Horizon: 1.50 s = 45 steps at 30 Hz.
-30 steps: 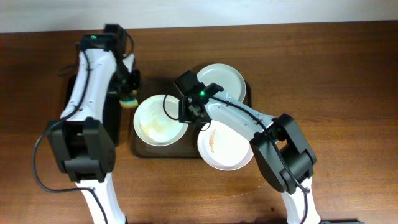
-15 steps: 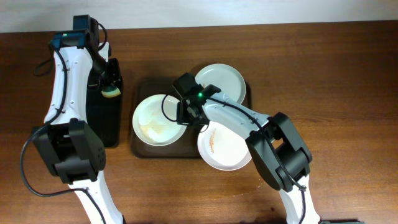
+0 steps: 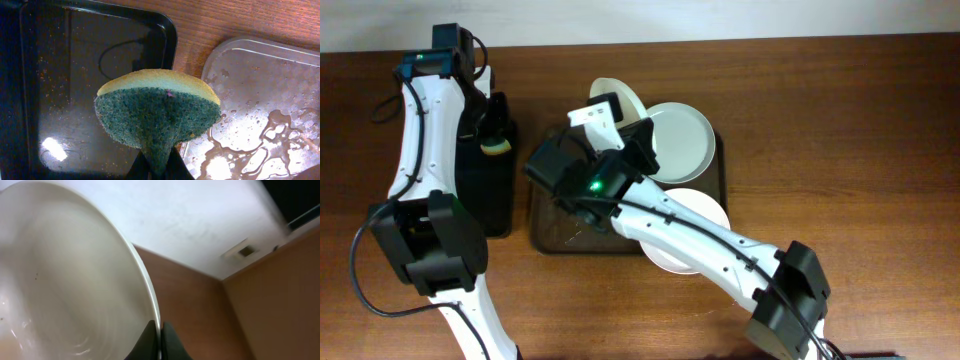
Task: Clean dirty plates on tray and stack at the side
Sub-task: 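Lift the cleaned plate with the right gripper and place it right of tray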
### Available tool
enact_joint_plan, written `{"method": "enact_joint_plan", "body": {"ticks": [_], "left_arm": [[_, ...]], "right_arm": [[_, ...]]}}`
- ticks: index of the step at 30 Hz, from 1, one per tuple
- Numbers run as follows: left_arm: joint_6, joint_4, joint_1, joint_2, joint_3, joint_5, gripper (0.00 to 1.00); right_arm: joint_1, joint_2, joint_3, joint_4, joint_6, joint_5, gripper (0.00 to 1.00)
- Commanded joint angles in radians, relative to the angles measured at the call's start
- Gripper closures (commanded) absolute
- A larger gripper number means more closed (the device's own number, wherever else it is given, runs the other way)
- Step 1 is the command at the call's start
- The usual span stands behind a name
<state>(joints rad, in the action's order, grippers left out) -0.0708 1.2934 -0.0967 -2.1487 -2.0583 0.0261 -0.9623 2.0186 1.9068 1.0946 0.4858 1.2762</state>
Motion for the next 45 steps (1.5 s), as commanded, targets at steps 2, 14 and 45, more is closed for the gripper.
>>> {"method": "enact_joint_plan", "body": {"ticks": [2,14,45], "left_arm": [[0.019,-0.002,-0.009,0.009,-0.018,0.011,0.99],[0.019,-0.003,-0.011,0.009,-0.018,0.010,0.99],[0.019,-0.037,-0.011,0.004,-0.018,0.011,0.99]], "right_arm": [[-0.031,-0.014,0.015,-0.002,0.001,0.179,0.96],[0.756,-0.164,0.011,0.246,0.143,-0.917,0.96],[0.657,-0.293,-0.791,-0.139,0.046,-1.372,0.57]]}}
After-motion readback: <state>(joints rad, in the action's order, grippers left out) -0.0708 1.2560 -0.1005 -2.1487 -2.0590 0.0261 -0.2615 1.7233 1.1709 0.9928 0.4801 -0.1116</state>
